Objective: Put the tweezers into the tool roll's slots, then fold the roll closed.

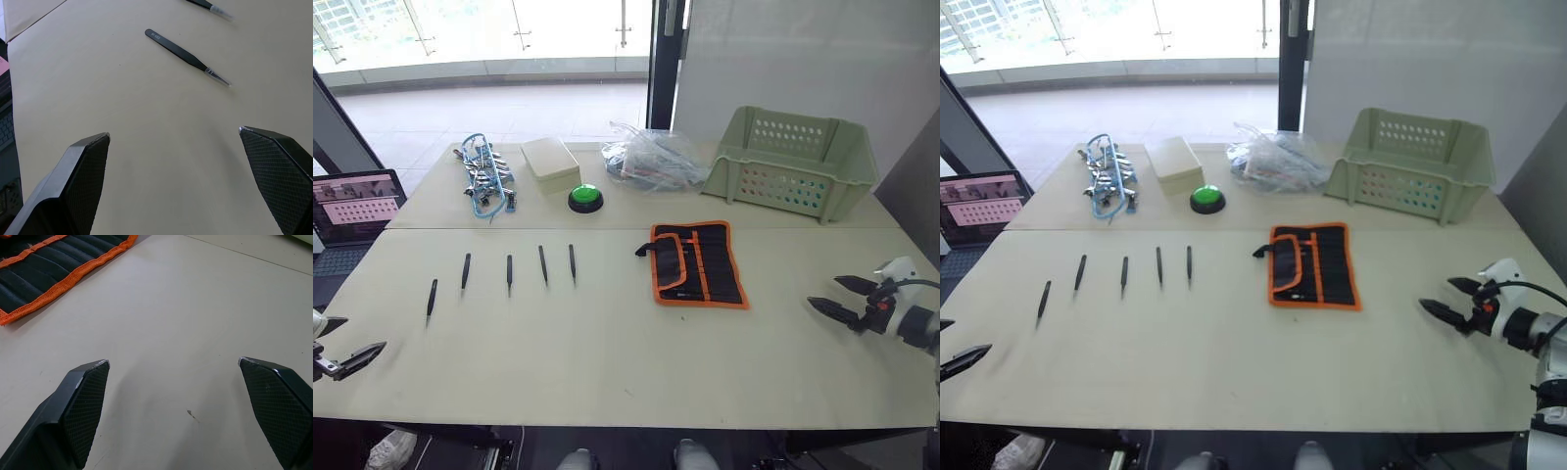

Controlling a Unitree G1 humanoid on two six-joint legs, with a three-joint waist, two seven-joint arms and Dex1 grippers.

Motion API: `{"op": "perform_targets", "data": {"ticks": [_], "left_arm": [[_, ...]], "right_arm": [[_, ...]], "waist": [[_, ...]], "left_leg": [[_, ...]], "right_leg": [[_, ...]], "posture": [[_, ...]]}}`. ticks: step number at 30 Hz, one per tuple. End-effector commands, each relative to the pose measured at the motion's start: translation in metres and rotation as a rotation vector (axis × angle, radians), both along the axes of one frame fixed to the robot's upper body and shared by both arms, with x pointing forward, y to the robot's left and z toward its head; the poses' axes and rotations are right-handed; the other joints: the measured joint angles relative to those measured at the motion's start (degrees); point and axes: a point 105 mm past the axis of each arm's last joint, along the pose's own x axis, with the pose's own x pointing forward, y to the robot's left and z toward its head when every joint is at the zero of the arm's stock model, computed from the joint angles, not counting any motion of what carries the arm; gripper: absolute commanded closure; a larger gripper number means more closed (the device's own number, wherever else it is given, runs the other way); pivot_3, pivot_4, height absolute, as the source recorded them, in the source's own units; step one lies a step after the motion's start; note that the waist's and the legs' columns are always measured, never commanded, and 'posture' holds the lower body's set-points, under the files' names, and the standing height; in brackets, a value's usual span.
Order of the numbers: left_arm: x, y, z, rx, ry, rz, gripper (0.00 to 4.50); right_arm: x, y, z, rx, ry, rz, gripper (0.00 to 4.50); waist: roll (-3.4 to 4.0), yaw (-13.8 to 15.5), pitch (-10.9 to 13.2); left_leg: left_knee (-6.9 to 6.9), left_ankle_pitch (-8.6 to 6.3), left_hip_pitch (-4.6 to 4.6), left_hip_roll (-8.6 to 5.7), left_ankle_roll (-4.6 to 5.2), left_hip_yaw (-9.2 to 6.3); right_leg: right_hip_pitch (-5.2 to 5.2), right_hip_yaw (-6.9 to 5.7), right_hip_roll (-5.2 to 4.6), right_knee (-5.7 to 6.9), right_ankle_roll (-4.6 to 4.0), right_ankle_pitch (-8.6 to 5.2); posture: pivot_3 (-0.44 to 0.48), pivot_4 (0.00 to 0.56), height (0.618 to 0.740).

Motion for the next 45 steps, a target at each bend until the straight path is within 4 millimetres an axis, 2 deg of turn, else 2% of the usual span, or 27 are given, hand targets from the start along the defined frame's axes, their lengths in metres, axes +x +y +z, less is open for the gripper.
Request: {"op": "perform_targets", "data": {"ticks": [1, 6, 9, 11, 17, 22, 27, 32, 36, 38, 40, 42, 45], "left_arm": [[0.006, -0.006, 0.011, -0.003, -0.051, -0.023, 0.02], [0.015, -0.016, 0.021, -0.02, -0.068, -0.054, 0.02], [0.024, -0.031, 0.03, -0.039, -0.079, -0.109, 0.02], [0.032, -0.058, 0.038, -0.112, -0.09, -0.2, 0.02], [0.046, -0.135, 0.045, -0.236, -0.094, -0.417, 0.02], [0.055, -0.185, 0.052, -0.313, -0.122, -0.556, 0.02], [0.049, -0.23, 0.055, -0.407, -0.109, -0.694, 0.02], [0.042, -0.25, 0.052, -0.44, -0.1, -0.74, 0.02], [0.04, -0.262, 0.049, -0.461, -0.119, -0.739, 0.02], [0.039, -0.265, 0.049, -0.47, -0.127, -0.735, 0.02], [0.036, -0.27, 0.045, -0.479, -0.128, -0.725, 0.02], [0.035, -0.272, 0.041, -0.473, -0.134, -0.705, 0.02], [0.035, -0.27, 0.039, -0.469, -0.142, -0.668, 0.02]], "right_arm": [[0.001, -0.001, 0.012, -0.001, -0.063, -0.004, 0.0], [0.001, 0.001, 0.01, 0.027, -0.062, -0.002, 0.0], [0.0, 0.006, 0.008, 0.042, -0.07, 0.007, 0.0], [-0.003, 0.016, 0.006, 0.072, -0.091, 0.017, 0.0], [-0.023, 0.051, -0.005, 0.146, -0.099, 0.055, 0.0], [-0.04, 0.076, -0.008, 0.207, -0.079, 0.071, 0.0], [-0.053, 0.095, 0.0, 0.267, -0.066, 0.106, 0.0], [-0.056, 0.126, 0.022, 0.344, -0.037, 0.194, 0.0], [-0.033, 0.154, 0.03, 0.285, -0.07, 0.168, 0.0], [-0.024, 0.161, 0.032, 0.238, -0.113, 0.143, 0.0], [-0.01, 0.168, 0.024, 0.235, -0.05, 0.097, 0.0], [-0.001, 0.179, 0.022, 0.271, 0.007, 0.092, 0.0], [0.008, 0.195, 0.031, 0.392, 0.016, 0.132, 0.0]], "waist": [[0.0, 0.0, 0.0], [-0.01, 0.0, 0.0], [-0.01, 0.1, 0.0], [-0.02, 0.2, 0.0], [-0.03, 0.7, 0.0], [-0.06, 1.4, 0.0], [-0.06, 1.6, 0.0], [-0.07, 1.5, 0.0], [-0.11, 1.5, 0.0], [-0.12, 1.7, 0.0], [-0.12, 1.9, 0.0], [-0.13, 1.9, 0.0], [-0.16, 1.9, 0.0]], "left_leg": [[0.0, 0.0, 0.0, 0.0, 0.0, 0.0], [0.01, 0.0, 0.0, 0.01, 0.0, 0.01], [0.02, 0.0, -0.01, 0.0, 0.0, 0.0], [0.04, 0.0, -0.01, 0.0, 0.0, 0.01], [0.11, -0.02, -0.03, 0.03, 0.02, 0.01], [0.21, -0.02, -0.03, 0.07, 0.01, 0.02], [0.24, -0.02, -0.04, 0.08, 0.01, 0.05], [0.24, -0.02, -0.03, 0.14, 0.02, 0.07], [0.25, -0.01, -0.03, 0.16, 0.01, 0.08], [0.25, -0.01, -0.03, 0.22, 0.01, 0.08], [0.24, -0.01, -0.05, 0.21, 0.01, 0.08], [0.25, -0.01, -0.08, 0.17, 0.01, 0.09], [0.25, -0.01, -0.09, 0.2, 0.01, 0.08]], "right_leg": [[0.0, 0.0, 0.0, 0.0, 0.0, 0.0], [0.0, 0.0, 0.0, 0.0, 0.0, 0.0], [0.01, 0.01, 0.0, 0.0, 0.0, 0.0], [0.01, 0.01, 0.0, 0.0, 0.0, 0.01], [0.02, 0.04, 0.0, 0.02, 0.0, 0.02], [0.01, 0.08, 0.05, 0.01, -0.06, 0.11], [0.02, 0.13, 0.09, -0.03, -0.06, 0.17], [0.02, 0.15, 0.14, -0.04, -0.06, 0.17], [0.03, 0.18, 0.17, -0.06, -0.09, 0.19], [0.02, 0.17, 0.23, -0.06, -0.09, 0.19], [0.0, 0.17, 0.24, -0.07, -0.09, 0.19], [0.01, 0.24, 0.23, -0.12, -0.1, 0.2], [-0.02, 0.26, 0.27, -0.11, -0.11, 0.21]], "posture": [[0.0, 0.15, 0.74], [0.0, 0.15, 0.74], [0.0, 0.15, 0.74], [0.0, 0.15, 0.74], [0.0, 0.15, 0.74], [0.0, 0.15, 0.74], [0.0, 0.15, 0.74], [0.0, 0.15, 0.74], [0.0, 0.15, 0.74], [0.0, 0.15, 0.74], [0.0, 0.15, 0.74], [0.0, 0.15, 0.74], [0.0, 0.15, 0.74]]}}
